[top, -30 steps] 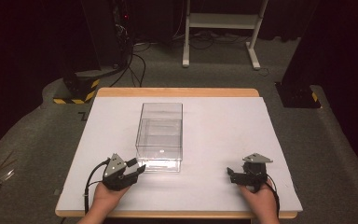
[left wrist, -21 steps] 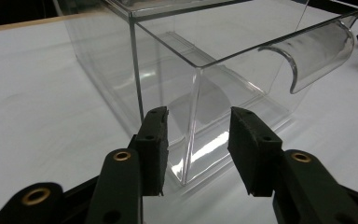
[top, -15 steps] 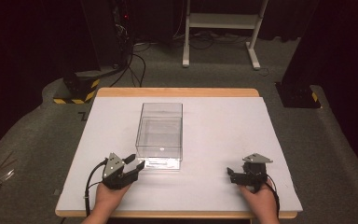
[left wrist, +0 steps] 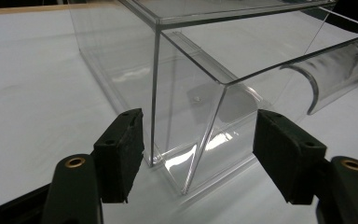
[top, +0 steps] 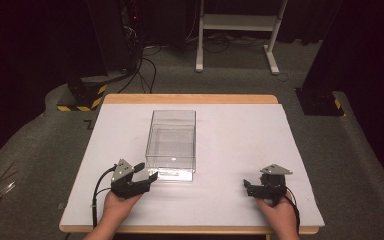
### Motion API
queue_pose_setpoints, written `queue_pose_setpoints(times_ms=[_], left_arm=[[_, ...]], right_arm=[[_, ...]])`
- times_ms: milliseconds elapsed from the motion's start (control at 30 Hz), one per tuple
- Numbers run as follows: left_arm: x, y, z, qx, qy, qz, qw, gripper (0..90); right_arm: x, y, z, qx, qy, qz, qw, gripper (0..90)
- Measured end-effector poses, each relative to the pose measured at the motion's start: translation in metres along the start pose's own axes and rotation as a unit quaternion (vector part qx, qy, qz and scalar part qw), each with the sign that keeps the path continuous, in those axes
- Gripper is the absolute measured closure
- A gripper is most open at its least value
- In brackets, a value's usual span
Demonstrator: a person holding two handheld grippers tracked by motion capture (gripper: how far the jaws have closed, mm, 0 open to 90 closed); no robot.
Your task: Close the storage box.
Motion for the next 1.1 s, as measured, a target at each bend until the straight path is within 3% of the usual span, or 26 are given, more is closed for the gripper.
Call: queue_pose_setpoints(times_ms=[133,767,1100], left_arm=[[-0.001,0.0,0.002,0.003,-0.002,0.012,0.9999,32.7],[0.013,0.01,0.023,-0.003,0.024,-0.008,0.9997,32.2],[0.018,0.013,0.032,-0.002,0.032,-0.005,0.9995,33.2]], right_arm=[[0.0,0.0,0.0,0.0,0.0,0.0,1.0,10.9],[0.0,0.0,0.0,-0.001,0.001,0.0,1.0,10.9],[0.0,0.0,0.0,0.0,0.001,0.0,1.0,10.9]])
Point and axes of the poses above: each handheld gripper's, and its own axes: z roughly forward along the jaws, y roughly out of its top, x roughly to its left, the point moved 8 cm from there along z, roughly forward along the jaws, and after that the axes turned 12 degrees about -x, right-handed, at the moved point
